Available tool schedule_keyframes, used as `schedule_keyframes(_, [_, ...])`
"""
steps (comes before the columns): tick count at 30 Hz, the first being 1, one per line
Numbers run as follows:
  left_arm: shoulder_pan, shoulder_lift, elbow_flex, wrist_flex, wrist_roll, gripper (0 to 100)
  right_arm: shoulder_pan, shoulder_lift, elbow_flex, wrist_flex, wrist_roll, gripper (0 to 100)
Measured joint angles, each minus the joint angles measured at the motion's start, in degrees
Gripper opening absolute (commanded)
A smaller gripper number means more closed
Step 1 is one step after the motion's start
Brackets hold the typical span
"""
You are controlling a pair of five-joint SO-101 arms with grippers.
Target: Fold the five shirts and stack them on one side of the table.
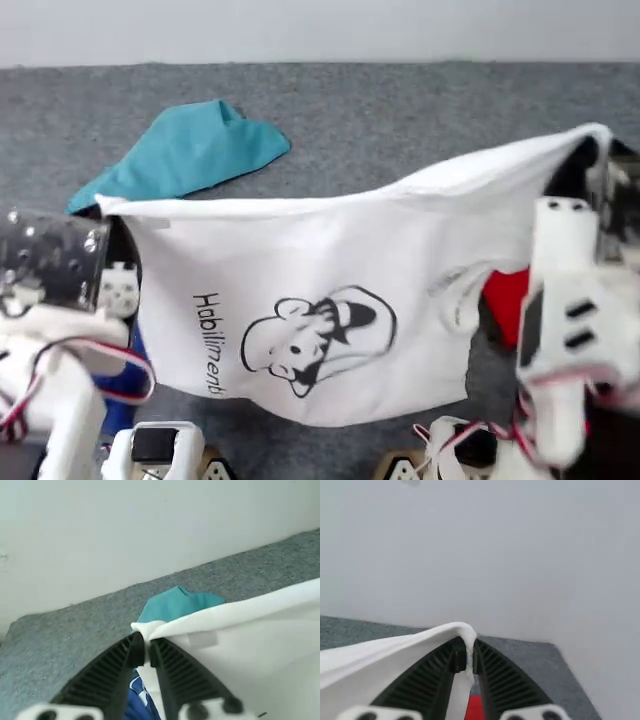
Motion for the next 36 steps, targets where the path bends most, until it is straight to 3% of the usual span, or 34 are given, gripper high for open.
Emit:
schedule_keyframes(8, [-2.4,1.4,13.9,-14.0,0.0,1,-3.7,1.1,25.3,-26.5,0.0,0.9])
schedule_keyframes(14, [-7.8,12.8,14.2,-21.8,0.0,1,-6.7,10.8,24.5,-32.2,-2.0,0.9])
schedule_keyframes(27, [-8.1,41.1,-4.7,-25.0,0.0,1,-10.7,57.2,-25.1,-25.1,-2.6,0.9])
schedule_keyframes(36, [-8.1,51.4,-11.2,-25.1,0.0,1,-12.7,82.4,-55.9,-21.7,-2.6,0.9])
